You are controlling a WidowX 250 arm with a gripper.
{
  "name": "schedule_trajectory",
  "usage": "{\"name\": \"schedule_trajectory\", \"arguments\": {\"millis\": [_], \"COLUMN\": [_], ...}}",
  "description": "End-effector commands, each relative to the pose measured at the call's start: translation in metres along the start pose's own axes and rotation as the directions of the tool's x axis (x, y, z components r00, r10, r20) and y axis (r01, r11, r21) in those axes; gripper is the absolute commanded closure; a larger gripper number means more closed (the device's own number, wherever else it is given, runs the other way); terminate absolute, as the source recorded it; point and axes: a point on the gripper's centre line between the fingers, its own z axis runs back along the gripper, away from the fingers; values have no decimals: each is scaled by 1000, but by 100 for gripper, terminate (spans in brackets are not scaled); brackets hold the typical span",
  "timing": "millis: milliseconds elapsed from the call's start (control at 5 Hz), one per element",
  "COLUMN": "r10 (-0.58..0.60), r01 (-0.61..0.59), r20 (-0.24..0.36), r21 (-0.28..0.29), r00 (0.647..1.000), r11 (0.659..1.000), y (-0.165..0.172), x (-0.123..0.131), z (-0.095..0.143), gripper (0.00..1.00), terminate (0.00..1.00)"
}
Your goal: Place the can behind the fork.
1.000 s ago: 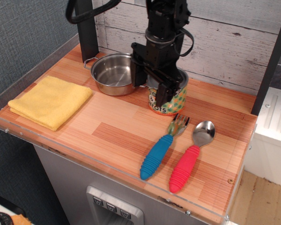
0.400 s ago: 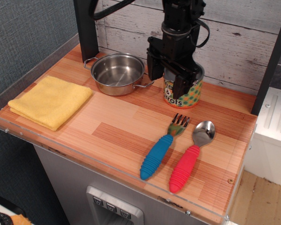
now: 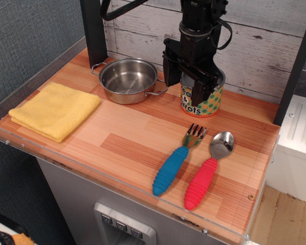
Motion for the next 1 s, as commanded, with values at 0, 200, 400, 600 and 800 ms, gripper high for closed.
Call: {"name": "schedule_trajectory", "arguments": {"millis": [0, 200, 400, 600, 800], "r10": [153, 199, 273, 367, 417], "r01": [-153, -199, -273, -368, -418], "r20": [32, 22, 26, 41, 44], "r21": [28, 16, 20, 19, 35], "r00": [988, 980, 962, 929, 908], "r11": [988, 980, 962, 930, 908], "y": [15, 29, 51, 83, 107], "x": [-30, -47, -66, -87, -98], "z": [54, 60, 63, 64, 66], "gripper": [0, 0, 0, 0, 0], "terminate": [0, 0, 0, 0, 0]}}
